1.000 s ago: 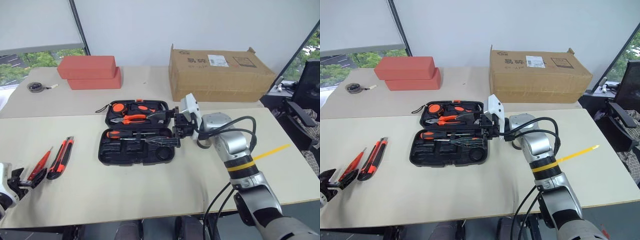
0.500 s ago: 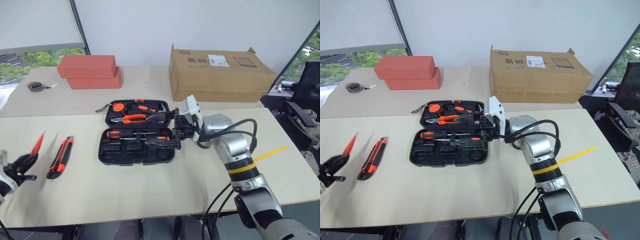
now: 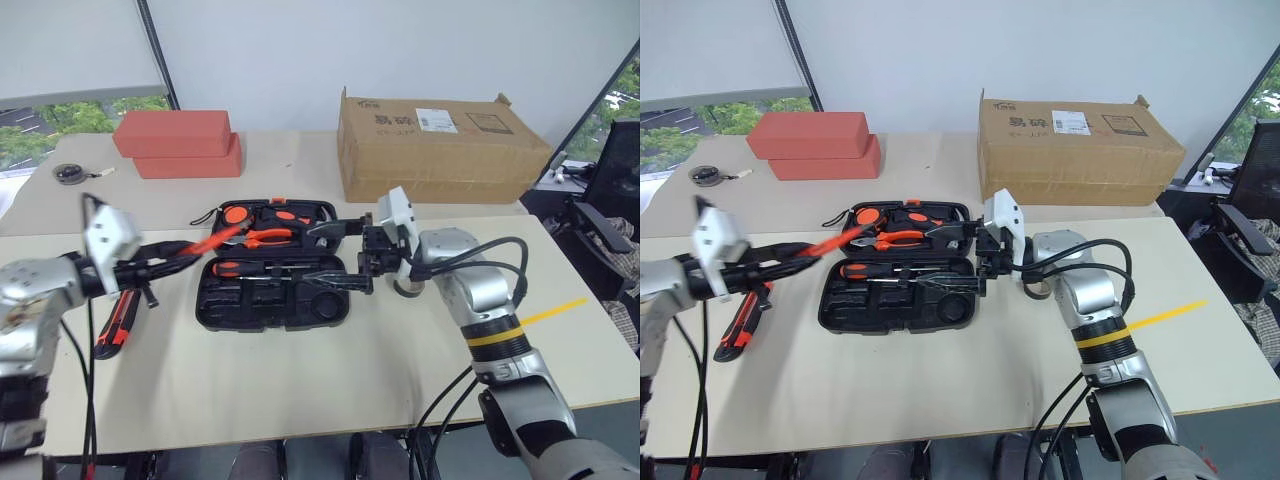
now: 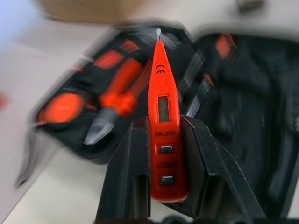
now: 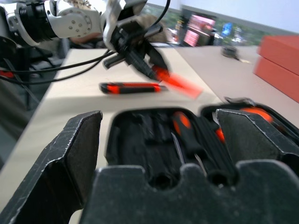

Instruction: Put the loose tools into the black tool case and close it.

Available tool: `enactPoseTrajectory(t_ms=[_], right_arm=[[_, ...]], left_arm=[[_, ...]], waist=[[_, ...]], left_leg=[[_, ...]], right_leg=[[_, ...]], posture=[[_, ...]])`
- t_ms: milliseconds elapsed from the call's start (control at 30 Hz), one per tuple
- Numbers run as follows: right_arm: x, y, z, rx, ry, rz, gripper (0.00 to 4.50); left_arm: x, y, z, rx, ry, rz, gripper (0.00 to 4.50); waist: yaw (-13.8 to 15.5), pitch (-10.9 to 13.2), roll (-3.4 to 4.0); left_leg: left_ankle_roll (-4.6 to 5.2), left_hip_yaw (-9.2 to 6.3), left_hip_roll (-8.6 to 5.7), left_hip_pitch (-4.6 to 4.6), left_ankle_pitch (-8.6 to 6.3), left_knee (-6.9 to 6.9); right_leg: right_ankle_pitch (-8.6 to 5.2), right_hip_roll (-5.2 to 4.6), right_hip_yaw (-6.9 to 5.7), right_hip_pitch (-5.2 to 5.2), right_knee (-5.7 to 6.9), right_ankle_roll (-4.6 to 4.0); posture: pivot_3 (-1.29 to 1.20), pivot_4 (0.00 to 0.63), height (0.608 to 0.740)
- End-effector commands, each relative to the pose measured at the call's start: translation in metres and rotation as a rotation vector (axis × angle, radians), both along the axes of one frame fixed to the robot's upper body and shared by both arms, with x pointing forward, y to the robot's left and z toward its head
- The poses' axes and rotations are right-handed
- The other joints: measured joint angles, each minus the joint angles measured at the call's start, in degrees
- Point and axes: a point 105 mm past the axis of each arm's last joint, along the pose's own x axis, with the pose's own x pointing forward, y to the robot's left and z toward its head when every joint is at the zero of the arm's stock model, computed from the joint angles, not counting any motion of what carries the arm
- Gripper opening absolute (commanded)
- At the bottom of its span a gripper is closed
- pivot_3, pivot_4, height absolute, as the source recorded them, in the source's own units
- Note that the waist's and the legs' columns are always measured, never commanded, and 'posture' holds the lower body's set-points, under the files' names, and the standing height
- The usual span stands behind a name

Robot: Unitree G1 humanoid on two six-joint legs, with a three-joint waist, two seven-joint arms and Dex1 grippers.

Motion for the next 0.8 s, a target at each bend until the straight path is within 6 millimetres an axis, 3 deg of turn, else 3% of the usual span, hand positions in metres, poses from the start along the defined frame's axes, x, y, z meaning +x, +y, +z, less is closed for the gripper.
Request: enactPoseTrajectory(t_ms=[33,267,800], right_arm=[[-0.002,-0.010,0.009,0.017,-0.062,-0.044,4.50],[-0.007,-0.019,0.004,0.019,-0.062,-0.116,4.50],[-0.006,-0.020,0.005,0.008,-0.078,-0.135,4.50]], left_arm=[[0.012,-0.008,-0.008,0.083,0.011,-0.118,0.48],[0.020,-0.017,-0.025,0.177,0.087,-0.262,0.48],[0.020,-0.009,-0.042,0.249,0.147,-0.282,0.48]], waist=[[0.04,0.00,-0.01],[-0.07,0.00,-0.03],[-0.06,0.00,-0.04]], left_leg=[[0.00,0.01,-0.01,-0.03,0.00,0.00],[0.09,0.06,-0.02,-0.11,-0.04,0.01],[0.09,-0.09,-0.03,0.01,-0.03,0.08]], right_leg=[[-0.01,0.00,0.00,0.00,0.01,0.02],[-0.05,0.00,0.01,-0.02,-0.01,0.10],[-0.06,-0.02,0.01,0.11,0.09,0.11]], posture=[[0.00,0.150,0.713],[0.00,0.150,0.713],[0.00,0.150,0.713]])
